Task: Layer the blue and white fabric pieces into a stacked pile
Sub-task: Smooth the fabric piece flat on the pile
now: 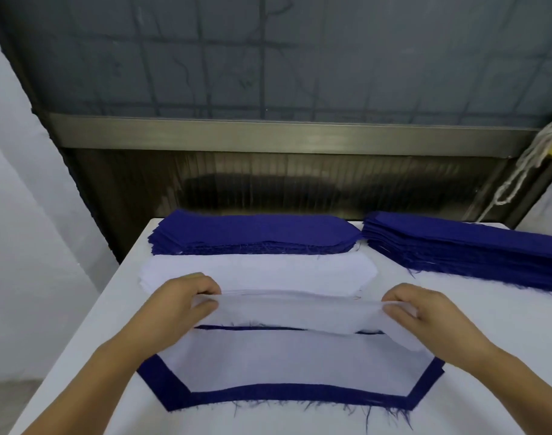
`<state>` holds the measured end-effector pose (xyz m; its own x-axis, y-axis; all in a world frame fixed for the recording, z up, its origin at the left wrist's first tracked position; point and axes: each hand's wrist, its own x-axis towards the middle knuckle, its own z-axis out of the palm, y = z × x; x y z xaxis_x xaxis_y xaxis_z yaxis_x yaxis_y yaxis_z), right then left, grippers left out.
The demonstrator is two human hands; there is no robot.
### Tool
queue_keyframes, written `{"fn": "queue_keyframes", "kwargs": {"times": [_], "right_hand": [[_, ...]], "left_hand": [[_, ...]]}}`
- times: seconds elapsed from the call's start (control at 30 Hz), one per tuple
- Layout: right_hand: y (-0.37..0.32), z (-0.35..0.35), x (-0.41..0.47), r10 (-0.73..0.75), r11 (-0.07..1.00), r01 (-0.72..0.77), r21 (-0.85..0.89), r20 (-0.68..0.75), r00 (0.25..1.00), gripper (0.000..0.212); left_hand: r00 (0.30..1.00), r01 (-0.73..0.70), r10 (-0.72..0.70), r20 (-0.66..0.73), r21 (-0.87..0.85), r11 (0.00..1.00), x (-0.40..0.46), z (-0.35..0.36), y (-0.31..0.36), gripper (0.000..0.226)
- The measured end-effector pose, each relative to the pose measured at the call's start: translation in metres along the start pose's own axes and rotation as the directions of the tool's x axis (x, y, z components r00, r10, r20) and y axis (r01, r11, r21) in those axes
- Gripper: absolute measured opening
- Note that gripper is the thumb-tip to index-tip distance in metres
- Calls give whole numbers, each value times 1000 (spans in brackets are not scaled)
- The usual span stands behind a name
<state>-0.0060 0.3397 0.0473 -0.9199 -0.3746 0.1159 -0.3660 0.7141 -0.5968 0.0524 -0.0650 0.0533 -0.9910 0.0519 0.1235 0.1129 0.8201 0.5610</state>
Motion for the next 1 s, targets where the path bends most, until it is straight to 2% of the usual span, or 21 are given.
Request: {"fn": "queue_keyframes", "kwargs": {"times": [0.07, 0.1, 0.17, 0.23, 0.3, 0.4, 0.57, 0.73, 0.8, 0.87, 0.9, 1.0], "right_hand": [[1, 3, -8, -215, 966, 182, -185, -182, 959, 11], [5, 6, -13, -328, 924, 266, -274, -214, 920, 12], [16, 17, -28, -478, 839, 382, -386, -191, 857, 20], [27, 32, -42, -550, 781, 445, -437, -144, 823, 35], [37, 46, -51, -589, 744, 483, -462, -110, 801, 46], [39, 54, -56, -585, 751, 481, -453, -117, 803, 50], [36, 50, -55, -585, 753, 481, -449, -120, 802, 47], [28, 44, -60, -545, 765, 485, -425, -24, 838, 29], [26, 39, -64, -486, 801, 454, -390, 19, 874, 27], [26, 35, -66, -458, 817, 434, -379, 30, 888, 28], [26, 33, -65, -452, 822, 426, -379, 23, 892, 27], [31, 31, -60, -428, 823, 384, -419, -12, 904, 17]], "left_hand": [[988, -94, 100, -122, 53, 994, -7, 1, 0, 22], [979, -137, 147, -140, 82, 987, -14, 2, -2, 24], [966, -227, 240, -98, 129, 965, -29, 9, -7, 31], [950, -304, 312, -18, 177, 936, -45, 23, -12, 41], [952, -302, 306, 17, 207, 930, -57, 37, -18, 45], [963, -264, 271, -6, 207, 942, -64, 44, -23, 42], [955, -294, 296, 33, 260, 920, -60, 38, -17, 45], [966, -258, 248, 72, 221, 941, -64, 38, -17, 41], [965, -259, 245, 92, 194, 946, -66, 36, -18, 30], [964, -262, 248, 95, 182, 948, -68, 33, -21, 7], [968, -246, 232, 92, 185, 952, -69, 31, -23, 7], [980, -196, 191, 46, 189, 962, -66, 29, -31, 24]]}}
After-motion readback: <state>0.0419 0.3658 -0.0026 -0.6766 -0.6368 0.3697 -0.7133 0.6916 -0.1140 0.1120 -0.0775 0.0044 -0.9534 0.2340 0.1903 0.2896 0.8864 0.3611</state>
